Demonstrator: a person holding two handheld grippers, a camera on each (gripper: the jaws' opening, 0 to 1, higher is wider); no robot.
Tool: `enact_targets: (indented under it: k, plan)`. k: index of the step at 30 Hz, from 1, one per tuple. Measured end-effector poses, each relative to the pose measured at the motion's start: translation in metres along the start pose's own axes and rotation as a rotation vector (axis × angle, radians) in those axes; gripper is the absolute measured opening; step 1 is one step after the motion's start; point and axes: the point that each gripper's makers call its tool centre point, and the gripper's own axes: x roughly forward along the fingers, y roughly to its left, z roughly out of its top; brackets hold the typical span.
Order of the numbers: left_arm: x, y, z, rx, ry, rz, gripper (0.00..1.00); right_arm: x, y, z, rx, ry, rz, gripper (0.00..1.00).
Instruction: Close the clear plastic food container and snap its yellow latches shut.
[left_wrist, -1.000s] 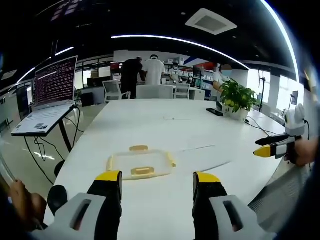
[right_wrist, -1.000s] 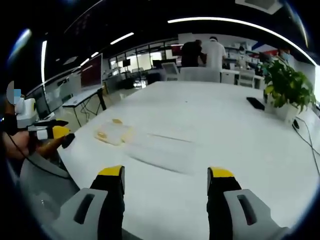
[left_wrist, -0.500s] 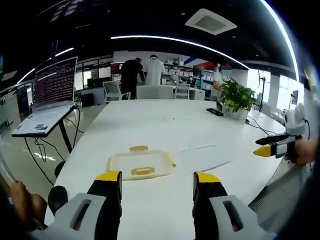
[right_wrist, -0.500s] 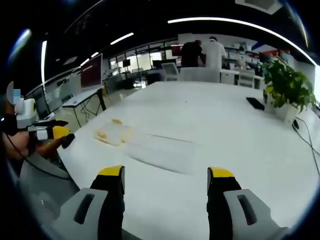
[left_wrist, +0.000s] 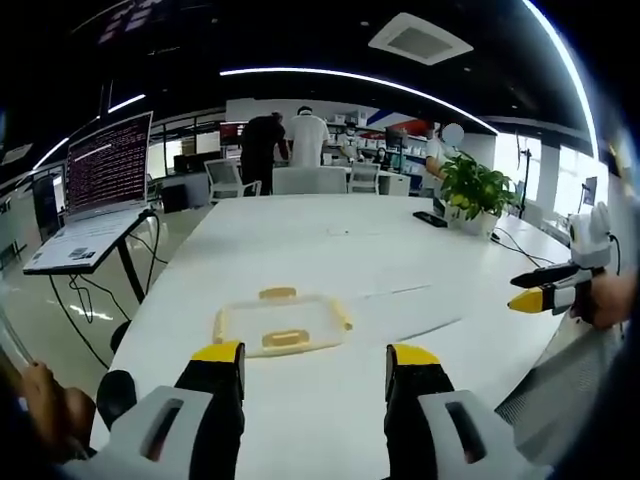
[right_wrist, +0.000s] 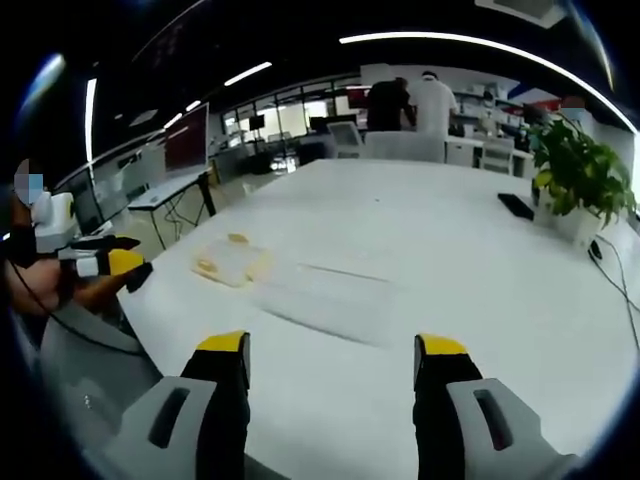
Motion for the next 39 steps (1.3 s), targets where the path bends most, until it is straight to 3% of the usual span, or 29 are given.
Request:
enact_targets:
  k: [12, 23, 39]
  plan:
    - [0.002, 0.001, -0.003, -0.012, 0.03, 0.003, 0.51, 0.002, -0.004, -0.002, 0.02, 0.027, -0.005, 0.62]
    - [0.005, 0.006, 0.001, -0.032, 0.023, 0.009, 0.51, 0.008, -0.002, 0.01, 0.006, 0.017, 0.01, 0.62]
    - [0.01, 0.011, 0.01, 0.017, 0.01, -0.006, 0.51, 0.016, 0.003, 0.016, -0.007, 0.029, 0.04, 0.61]
